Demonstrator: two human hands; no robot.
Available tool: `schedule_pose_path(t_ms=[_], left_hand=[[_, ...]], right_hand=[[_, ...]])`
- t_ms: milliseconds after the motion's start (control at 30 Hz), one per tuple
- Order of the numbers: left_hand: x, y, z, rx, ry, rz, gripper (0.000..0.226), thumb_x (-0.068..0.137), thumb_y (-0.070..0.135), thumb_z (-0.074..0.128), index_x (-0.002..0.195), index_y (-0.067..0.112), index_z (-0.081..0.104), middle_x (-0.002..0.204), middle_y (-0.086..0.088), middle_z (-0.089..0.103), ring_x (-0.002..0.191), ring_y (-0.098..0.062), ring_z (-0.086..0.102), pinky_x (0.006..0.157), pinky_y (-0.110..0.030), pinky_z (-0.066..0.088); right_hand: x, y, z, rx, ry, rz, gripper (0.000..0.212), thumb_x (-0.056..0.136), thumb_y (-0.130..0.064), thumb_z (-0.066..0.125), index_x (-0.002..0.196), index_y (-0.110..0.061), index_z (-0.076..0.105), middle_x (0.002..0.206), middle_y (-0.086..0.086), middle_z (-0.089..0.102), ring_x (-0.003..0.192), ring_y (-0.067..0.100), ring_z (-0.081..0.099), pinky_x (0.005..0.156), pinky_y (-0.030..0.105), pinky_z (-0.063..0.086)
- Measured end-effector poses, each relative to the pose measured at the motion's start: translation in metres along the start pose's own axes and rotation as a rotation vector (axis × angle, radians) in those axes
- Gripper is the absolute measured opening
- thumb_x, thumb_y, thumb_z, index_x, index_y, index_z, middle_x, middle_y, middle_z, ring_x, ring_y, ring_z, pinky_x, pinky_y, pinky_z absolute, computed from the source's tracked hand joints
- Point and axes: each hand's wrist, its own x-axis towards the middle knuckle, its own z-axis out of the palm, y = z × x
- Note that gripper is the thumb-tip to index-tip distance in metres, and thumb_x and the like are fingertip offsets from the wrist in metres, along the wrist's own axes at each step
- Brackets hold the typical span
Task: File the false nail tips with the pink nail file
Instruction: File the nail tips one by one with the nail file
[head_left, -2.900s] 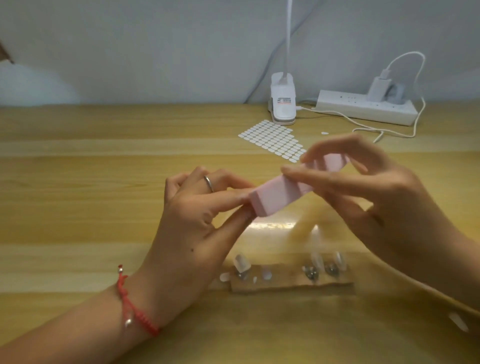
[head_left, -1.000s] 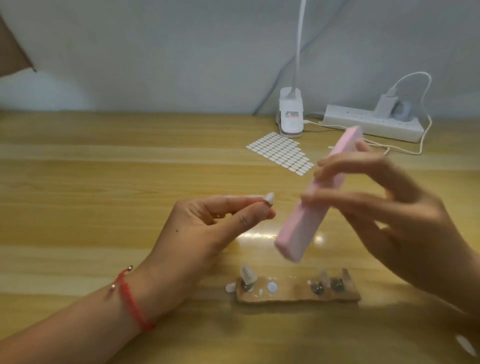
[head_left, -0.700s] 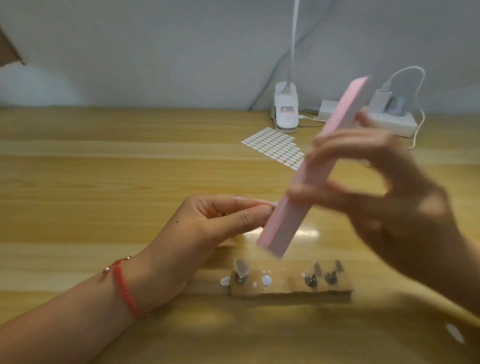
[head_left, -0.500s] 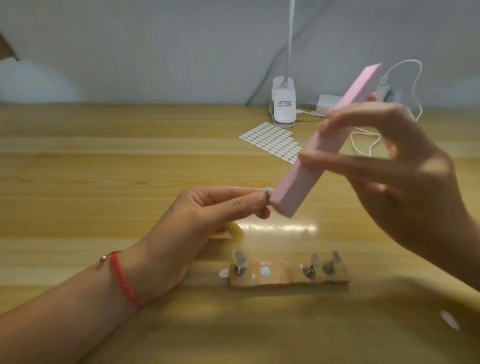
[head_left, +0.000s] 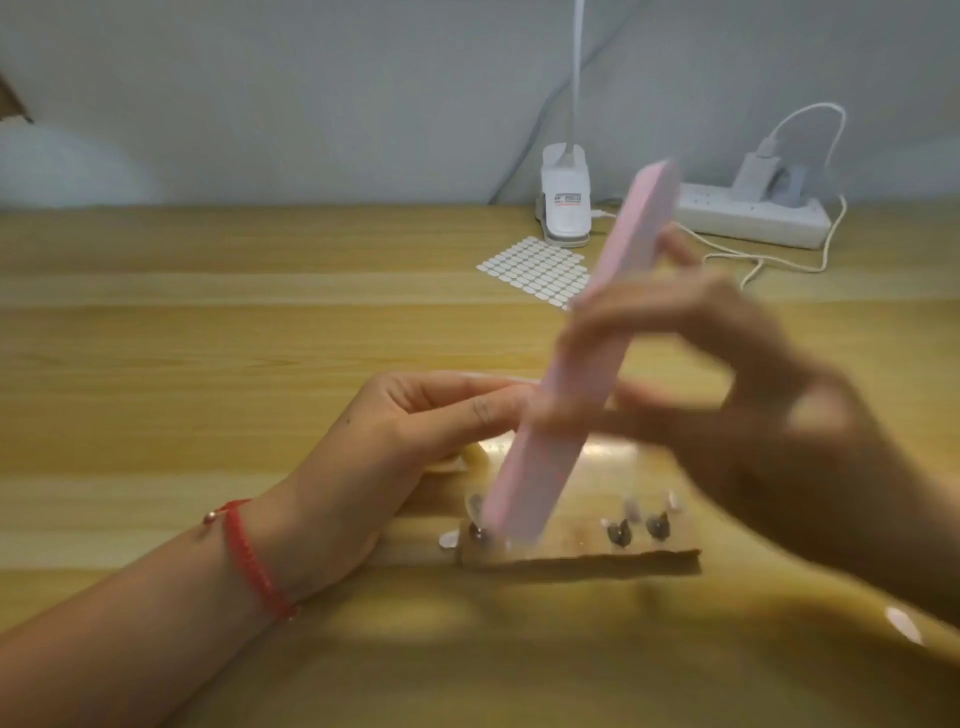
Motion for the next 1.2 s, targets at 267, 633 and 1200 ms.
schedule_pose_path(t_ms=[267,633,1200], left_hand=[[0.0,0.001,0.0,-0.041,0.024,-0.012,0.032,0.059,0.035,0.076,0.087,0.02,0.079,0.089,-0.004,0.075,0.086,-0.025,0.057,0.078,-0.037,0.044],[0.001,0.0,-0.001,-0.003,0.051,-0.022,0.031,0.057,0.041,0.072,0.08,0.023,0.079,0.079,0.003,0.073,0.077,-0.021,0.055,0.071,-0.034,0.041],[0.005,-0.004,-0.004,-0.044,0.04,-0.023,0.04,0.061,0.039,0.072,0.085,0.006,0.076,0.089,-0.005,0.073,0.082,-0.02,0.063,0.078,-0.035,0.047]], right_hand=[[-0.004,-0.013,0.006,-0.024,-0.057,-0.109,0.026,0.095,-0.002,0.06,0.112,-0.018,0.071,0.113,0.013,0.064,0.116,0.025,0.057,0.11,0.062,0.032],[0.007,0.01,-0.007,-0.05,0.018,0.121,0.031,0.094,0.009,0.052,0.114,-0.01,0.067,0.113,0.019,0.059,0.108,0.04,0.058,0.106,0.048,0.041],[-0.001,-0.005,0.004,0.149,-0.063,0.135,0.028,0.089,0.004,0.062,0.117,0.001,0.066,0.116,0.019,0.062,0.115,0.039,0.059,0.106,0.059,0.039]])
